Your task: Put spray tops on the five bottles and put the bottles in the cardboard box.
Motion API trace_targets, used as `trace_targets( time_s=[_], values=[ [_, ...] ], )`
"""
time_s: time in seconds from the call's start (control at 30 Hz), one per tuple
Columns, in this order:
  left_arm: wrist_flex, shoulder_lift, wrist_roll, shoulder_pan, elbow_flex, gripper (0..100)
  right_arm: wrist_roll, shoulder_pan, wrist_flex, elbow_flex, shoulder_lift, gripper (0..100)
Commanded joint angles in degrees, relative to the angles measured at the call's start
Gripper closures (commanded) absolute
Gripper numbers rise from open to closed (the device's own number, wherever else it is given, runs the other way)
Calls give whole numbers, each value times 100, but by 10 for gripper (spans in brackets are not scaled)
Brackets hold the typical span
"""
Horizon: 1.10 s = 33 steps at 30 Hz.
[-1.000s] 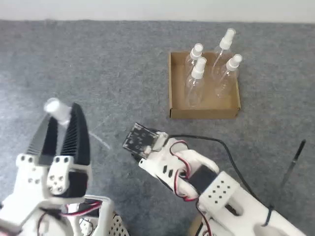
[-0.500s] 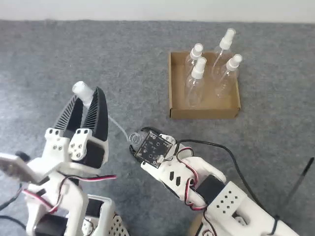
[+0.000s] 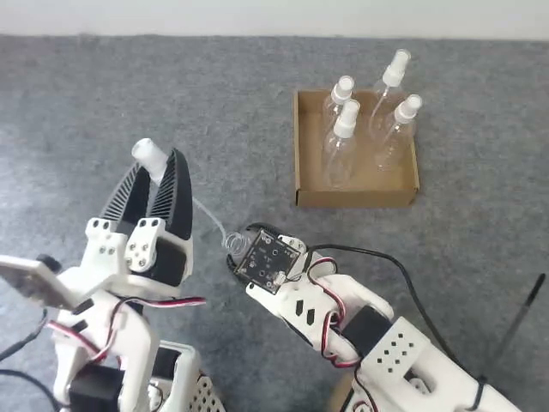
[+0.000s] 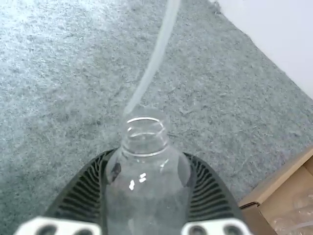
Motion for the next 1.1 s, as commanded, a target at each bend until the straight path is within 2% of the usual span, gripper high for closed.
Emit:
trace_targets(
  time_s=[0.0, 0.67, 1.07],
  values=[
    [-114, 105, 35, 18, -347, 991, -97, 31, -154, -123, -207, 993],
    [-114, 123, 9, 18, -532, 991, -88, 31, -215, -18, -207, 993],
    [-26, 79, -185, 26, 875, 991, -97, 40, -215, -18, -251, 993]
  ],
)
